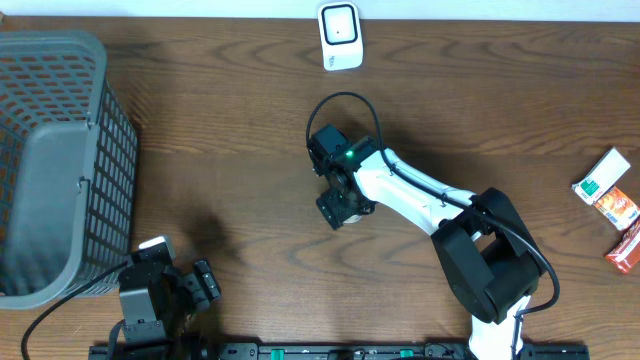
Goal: Scan the item barcode
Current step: 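Hold the green jar mid-table and turn it with the right gripper, then lift the green jar up toward the white scanner with the right gripper, then hold the jar's label in front of the scanner with the right gripper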
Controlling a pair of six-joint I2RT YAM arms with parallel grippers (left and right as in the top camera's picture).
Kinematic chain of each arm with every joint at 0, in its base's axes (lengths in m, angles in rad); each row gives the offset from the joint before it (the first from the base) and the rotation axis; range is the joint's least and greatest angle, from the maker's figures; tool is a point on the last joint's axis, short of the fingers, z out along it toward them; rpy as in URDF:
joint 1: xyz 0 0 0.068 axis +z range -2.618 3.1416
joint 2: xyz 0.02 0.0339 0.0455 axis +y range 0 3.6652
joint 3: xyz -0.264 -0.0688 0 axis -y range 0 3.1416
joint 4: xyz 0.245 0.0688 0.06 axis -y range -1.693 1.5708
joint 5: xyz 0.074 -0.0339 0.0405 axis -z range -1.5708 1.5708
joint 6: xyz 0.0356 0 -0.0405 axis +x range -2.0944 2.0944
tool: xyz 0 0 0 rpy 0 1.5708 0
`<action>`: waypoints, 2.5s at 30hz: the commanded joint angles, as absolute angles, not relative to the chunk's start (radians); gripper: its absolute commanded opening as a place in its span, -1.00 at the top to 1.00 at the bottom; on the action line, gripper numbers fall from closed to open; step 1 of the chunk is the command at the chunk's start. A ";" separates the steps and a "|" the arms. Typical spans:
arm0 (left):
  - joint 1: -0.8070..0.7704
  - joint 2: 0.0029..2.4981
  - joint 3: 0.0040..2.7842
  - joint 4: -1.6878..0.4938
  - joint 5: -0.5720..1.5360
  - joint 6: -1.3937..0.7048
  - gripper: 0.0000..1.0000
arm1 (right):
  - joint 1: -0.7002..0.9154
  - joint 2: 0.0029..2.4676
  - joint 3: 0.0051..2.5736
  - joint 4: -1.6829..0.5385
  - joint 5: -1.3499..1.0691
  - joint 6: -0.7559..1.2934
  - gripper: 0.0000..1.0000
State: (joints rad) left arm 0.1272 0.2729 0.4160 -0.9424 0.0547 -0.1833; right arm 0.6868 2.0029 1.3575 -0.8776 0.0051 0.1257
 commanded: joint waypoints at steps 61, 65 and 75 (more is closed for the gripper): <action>0.128 0.271 0.422 -0.945 0.063 -0.178 -0.72 | 0.360 2.078 1.829 -0.542 -0.369 0.238 -0.29; 0.128 0.271 0.422 -0.945 0.063 -0.178 -0.72 | 0.361 2.143 1.829 -0.362 -0.326 0.234 -0.25; 0.128 0.271 0.422 -0.945 0.063 -0.178 -0.72 | 0.361 2.315 1.832 0.095 -0.143 0.192 -0.22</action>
